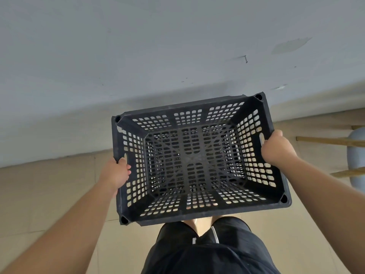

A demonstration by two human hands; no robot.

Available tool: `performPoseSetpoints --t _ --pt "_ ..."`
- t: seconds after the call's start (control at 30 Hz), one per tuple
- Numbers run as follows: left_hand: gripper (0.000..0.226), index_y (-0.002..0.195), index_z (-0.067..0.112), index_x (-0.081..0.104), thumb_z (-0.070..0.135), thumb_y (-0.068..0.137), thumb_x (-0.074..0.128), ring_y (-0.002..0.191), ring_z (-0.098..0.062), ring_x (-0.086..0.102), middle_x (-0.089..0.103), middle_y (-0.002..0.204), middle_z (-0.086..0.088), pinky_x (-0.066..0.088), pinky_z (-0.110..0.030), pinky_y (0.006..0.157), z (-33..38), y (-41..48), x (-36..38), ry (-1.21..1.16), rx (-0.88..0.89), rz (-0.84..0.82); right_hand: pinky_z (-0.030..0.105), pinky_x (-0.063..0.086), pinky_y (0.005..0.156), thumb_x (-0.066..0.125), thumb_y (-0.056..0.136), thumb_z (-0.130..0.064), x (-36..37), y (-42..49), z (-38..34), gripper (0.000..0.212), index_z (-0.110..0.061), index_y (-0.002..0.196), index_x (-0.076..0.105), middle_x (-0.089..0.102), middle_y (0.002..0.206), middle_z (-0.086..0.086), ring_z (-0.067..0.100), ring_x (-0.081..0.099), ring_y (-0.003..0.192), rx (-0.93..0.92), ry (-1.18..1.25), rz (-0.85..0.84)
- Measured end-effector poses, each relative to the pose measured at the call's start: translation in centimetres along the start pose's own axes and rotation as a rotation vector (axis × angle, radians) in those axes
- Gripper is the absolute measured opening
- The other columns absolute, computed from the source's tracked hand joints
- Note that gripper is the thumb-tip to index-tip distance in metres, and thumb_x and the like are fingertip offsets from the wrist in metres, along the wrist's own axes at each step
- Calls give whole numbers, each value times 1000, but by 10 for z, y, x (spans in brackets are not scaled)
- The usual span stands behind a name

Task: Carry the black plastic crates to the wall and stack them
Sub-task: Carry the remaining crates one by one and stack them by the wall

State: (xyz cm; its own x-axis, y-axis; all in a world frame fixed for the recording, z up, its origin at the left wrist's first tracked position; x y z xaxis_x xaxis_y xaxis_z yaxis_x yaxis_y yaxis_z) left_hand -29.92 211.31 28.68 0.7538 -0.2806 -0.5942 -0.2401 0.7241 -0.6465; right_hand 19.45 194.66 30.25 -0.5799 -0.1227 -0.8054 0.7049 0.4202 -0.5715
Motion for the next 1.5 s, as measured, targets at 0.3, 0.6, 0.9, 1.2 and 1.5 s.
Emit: performPoseSetpoints --t 0.3,0.6,0.9,1.2,1.5 --pt "22 117 12 52 29 109 40 78 -16 64 66 95 -6 47 -29 62 -18 -4 7 15 32 23 46 52 72 47 99 -13 -11 3 -12 32 1 127 41 61 114 25 41 61 95 -9 52 14" --pt "12 111 23 51 33 108 43 82 -13 65 66 93 4 45 -26 59 -16 -5 8 -56 72 123 43 53 63 44 104 -23 -7 2 -6 16 -9 113 41 58 97 15 34 62 81 -74 85 51" --pt "18 114 19 52 33 109 42 80 -11 63 66 94 3 47 -27 59 -14 2 6 -40 40 116 35 45 54 42 106 -24 -4 -1 0 13 -12 105 38 55 92 13 29 58 70 -174 108 98" --pt "16 105 22 52 36 108 43 77 -11 64 66 90 10 46 -30 60 -19 -11 10 -26 71 208 28 36 49 43 105 -27 -10 20 -7 18 -10 102 38 46 74 0 18 50 63 -245 109 90" --pt "16 107 22 53 36 105 45 82 -13 65 67 91 8 54 -41 76 -18 -21 6 13 108 255 24 32 49 43 104 -34 -7 4 4 21 -14 100 42 46 74 -6 14 48 61 -256 202 205"
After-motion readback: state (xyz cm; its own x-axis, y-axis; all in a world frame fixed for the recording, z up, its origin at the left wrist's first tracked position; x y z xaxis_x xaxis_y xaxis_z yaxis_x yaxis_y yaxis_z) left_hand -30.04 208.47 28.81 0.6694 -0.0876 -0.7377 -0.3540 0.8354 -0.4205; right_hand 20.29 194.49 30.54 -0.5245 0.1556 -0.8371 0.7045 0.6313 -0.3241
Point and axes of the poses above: each hand's wrist, its own y-axis towards the middle knuckle, its own x-axis out of the palm, z = x × y, the point moved 7 cm from there along y, towards the middle knuckle
